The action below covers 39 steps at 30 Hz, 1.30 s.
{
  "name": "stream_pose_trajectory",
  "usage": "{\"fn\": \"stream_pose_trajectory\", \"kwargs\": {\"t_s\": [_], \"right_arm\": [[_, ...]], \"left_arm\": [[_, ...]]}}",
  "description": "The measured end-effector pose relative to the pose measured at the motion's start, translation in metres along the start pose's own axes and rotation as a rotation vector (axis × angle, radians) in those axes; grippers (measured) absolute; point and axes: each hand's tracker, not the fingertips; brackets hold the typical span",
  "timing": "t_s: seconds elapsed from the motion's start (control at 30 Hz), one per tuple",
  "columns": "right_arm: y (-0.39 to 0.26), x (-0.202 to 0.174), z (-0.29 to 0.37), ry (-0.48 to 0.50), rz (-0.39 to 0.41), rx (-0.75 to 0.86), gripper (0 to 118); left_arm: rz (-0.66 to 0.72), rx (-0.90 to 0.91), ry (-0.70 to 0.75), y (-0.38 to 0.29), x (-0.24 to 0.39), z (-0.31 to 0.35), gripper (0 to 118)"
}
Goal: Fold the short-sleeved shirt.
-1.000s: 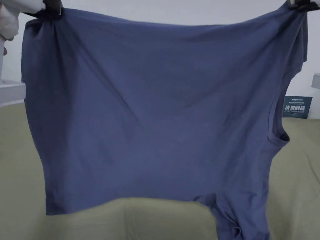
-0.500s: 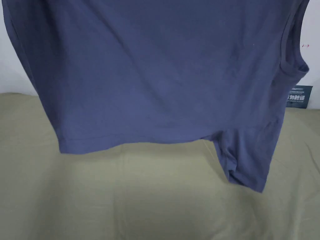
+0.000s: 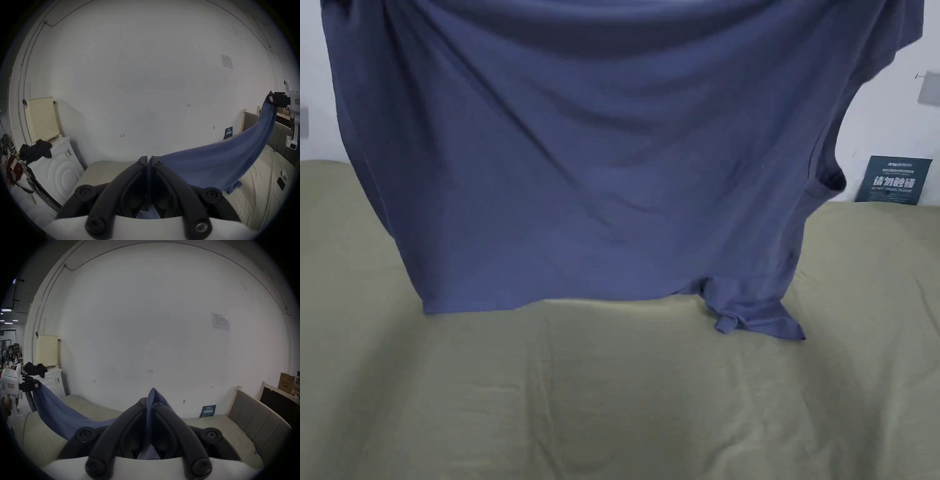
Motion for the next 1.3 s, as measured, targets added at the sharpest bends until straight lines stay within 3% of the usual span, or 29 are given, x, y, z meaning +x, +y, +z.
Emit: {"fn": "stream_pose_trajectory", "kwargs": {"t_s": [0.3,0.53,0.67,0.83,1.0,1.2,1.3], "right_arm": [[-0.077,-0.006,0.085,0.066,0.042,-0.101,5],[-0.139,0.003,0.172,0.088,-0.055,-0.167,5],[-0.174,0.003,0.215,0.074,-0.13,-0.233,5],[-0.214,-0.019,0.263,0.075,-0.103,-0.296,5],[-0.252,-0.039,0.3,0.096,-0.139,-0.402,5],[-0.293,-0.048,0.326,0.073,-0.177,-0.557,5],[-0.305,-0.051,0.331,0.047,-0.152,-0.625,5]], "left_arm": [[-0.081,-0.059,-0.115,-0.076,0.03,0.067,4],[-0.13,-0.133,-0.166,-0.135,0.036,0.142,4],[-0.031,-0.189,-0.226,-0.173,0.034,0.18,4],[0.094,-0.269,-0.283,-0.227,0.044,0.22,4],[0.185,-0.409,-0.262,-0.287,0.048,0.244,4],[0.165,-0.564,-0.28,-0.342,0.053,0.258,4],[0.189,-0.592,-0.285,-0.356,0.048,0.262,4]]}}
